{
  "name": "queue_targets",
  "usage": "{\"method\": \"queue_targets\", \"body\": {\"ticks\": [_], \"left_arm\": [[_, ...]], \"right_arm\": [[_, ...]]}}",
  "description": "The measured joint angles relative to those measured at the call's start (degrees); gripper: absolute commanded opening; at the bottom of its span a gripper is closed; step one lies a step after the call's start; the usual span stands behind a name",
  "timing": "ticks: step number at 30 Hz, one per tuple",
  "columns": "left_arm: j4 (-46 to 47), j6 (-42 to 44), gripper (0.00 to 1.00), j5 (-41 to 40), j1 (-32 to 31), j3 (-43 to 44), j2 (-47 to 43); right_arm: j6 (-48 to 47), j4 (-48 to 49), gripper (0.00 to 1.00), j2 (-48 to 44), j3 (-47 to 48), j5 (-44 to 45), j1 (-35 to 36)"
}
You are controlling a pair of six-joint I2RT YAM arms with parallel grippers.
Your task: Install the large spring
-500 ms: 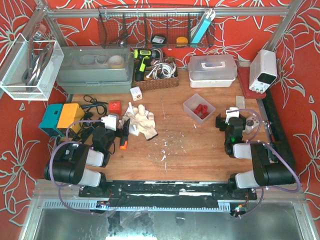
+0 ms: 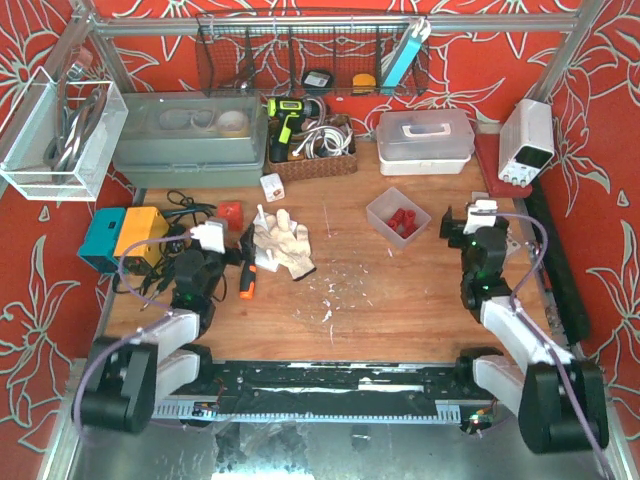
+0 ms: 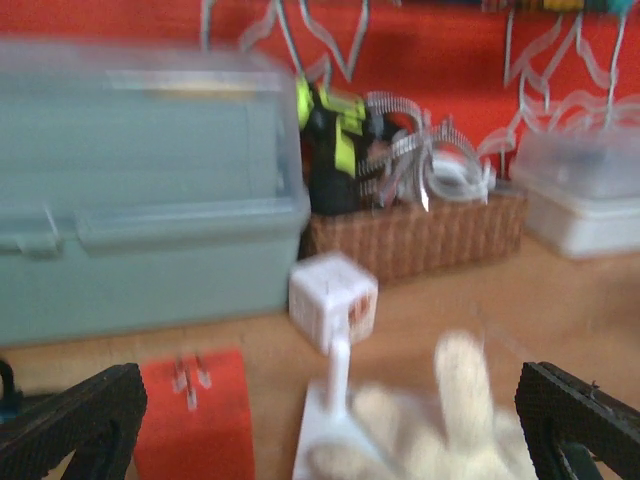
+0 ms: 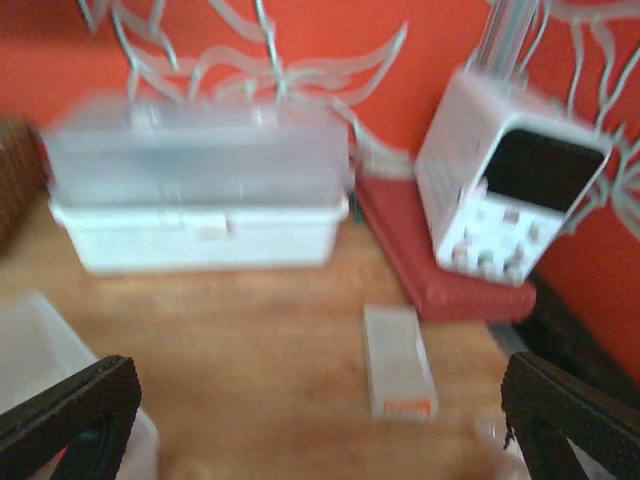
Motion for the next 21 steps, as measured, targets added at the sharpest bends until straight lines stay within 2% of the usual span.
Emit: {"method": "queue_targets", "body": {"ticks": [4, 7, 13, 18, 21], "left_arm": [[-10.49, -5.38, 1.00, -2.29, 0.00, 5.20, -13.25], [-18.10, -9.92, 1.00, -3.32, 0.00, 9.81, -20.70], [-35.82, -20.20, 1.00, -5.11, 0.00, 19.19, -27.65], [-48.28, -28.02, 1.00, -4.37, 0.00, 21.44, -31.56], [-52.30, -31.87, 0.99, -1.51, 0.00, 20.65, -33.62]], "right_arm": [[3.54, -7.58, 0.99, -10.32, 5.44, -3.15, -0.02], [9.46, -14.99, 0.99, -13.81, 10.45, -4.85, 0.02], [28.41, -38.25, 0.99, -14.10, 22.95, -3.58, -0.04], [35.65, -45.66, 0.98, -13.16, 22.10, -10.80, -0.09], [37.57, -47.58, 0.98, -10.73, 22.01, -16.09, 0.24]]}}
